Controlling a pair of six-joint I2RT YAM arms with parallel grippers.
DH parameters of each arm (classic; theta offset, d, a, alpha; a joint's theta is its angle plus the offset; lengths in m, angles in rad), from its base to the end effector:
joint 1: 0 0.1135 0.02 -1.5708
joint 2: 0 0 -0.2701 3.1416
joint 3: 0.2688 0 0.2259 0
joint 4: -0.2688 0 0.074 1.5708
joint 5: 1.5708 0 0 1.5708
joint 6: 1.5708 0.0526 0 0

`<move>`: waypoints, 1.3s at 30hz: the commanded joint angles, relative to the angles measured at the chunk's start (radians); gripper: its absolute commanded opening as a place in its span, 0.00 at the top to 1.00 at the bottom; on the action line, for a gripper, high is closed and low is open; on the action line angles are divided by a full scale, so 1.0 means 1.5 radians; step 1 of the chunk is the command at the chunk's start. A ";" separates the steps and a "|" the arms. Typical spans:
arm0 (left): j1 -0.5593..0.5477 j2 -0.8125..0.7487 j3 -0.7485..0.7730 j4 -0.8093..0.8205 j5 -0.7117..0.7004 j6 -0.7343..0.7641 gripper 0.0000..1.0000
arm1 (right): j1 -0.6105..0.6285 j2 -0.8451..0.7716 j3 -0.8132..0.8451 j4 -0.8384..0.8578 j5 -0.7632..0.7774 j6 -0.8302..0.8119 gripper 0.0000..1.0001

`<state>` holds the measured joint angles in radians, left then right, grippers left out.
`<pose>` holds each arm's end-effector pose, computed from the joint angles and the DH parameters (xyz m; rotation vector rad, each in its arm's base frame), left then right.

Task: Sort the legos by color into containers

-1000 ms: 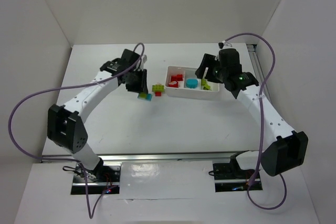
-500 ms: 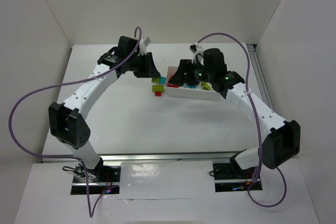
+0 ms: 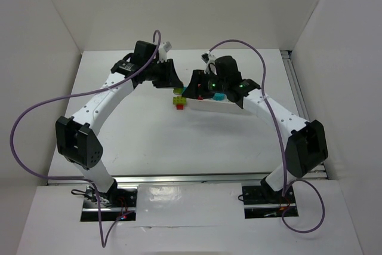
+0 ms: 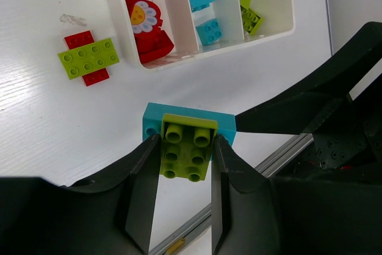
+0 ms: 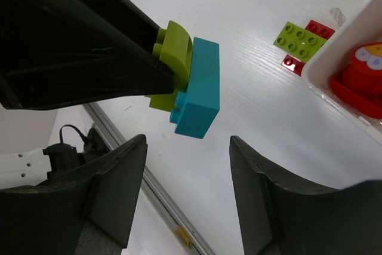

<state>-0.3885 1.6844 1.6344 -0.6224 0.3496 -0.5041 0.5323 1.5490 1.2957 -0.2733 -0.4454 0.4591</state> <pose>0.3335 -0.1560 0.3540 0.0635 2.3412 -0.8574 0.2858 0.1946 0.3260 -0.3676 2.1918 1.0421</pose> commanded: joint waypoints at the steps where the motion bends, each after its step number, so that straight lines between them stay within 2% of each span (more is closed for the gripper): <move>1: 0.001 -0.010 0.024 0.020 0.022 -0.008 1.00 | 0.002 0.006 0.030 0.061 0.011 0.016 0.37; 5: 0.001 -0.010 0.018 0.026 0.028 -0.008 1.00 | 0.002 0.012 0.030 0.085 0.018 0.023 0.43; 9: 0.001 -0.016 0.012 0.026 0.034 -0.008 1.00 | 0.002 0.026 0.030 0.093 0.011 0.029 0.44; 14: 0.001 -0.023 0.012 0.026 0.034 -0.001 1.00 | 0.002 0.033 0.023 0.111 0.011 0.035 0.55; 17: 0.001 -0.023 0.012 0.026 0.034 -0.001 1.00 | 0.002 0.033 0.023 0.105 0.027 0.043 0.73; 18: 0.001 -0.023 0.012 0.026 0.034 -0.001 1.00 | 0.002 0.033 0.016 0.097 0.049 0.043 0.83; 19: 0.001 -0.023 0.012 0.026 0.034 -0.001 1.00 | 0.002 0.033 0.016 0.089 0.058 0.043 0.86; 25: 0.028 -0.036 0.006 0.026 0.047 -0.001 1.00 | -0.046 -0.010 -0.063 0.083 0.082 0.063 0.88; 31: 0.054 -0.042 -0.007 0.047 0.101 -0.015 1.00 | -0.083 -0.045 -0.070 0.076 0.089 0.063 0.88; 34: 0.054 -0.042 -0.007 0.047 0.101 -0.015 1.00 | -0.083 -0.065 -0.070 0.076 0.139 0.057 0.88; 39: 0.033 -0.018 -0.007 0.047 0.081 -0.015 1.00 | -0.089 -0.074 -0.041 -0.026 0.354 0.073 0.88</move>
<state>-0.3126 1.6653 1.6287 -0.5922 0.4557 -0.5095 0.4030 1.4738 1.1942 -0.2211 -0.1467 0.5537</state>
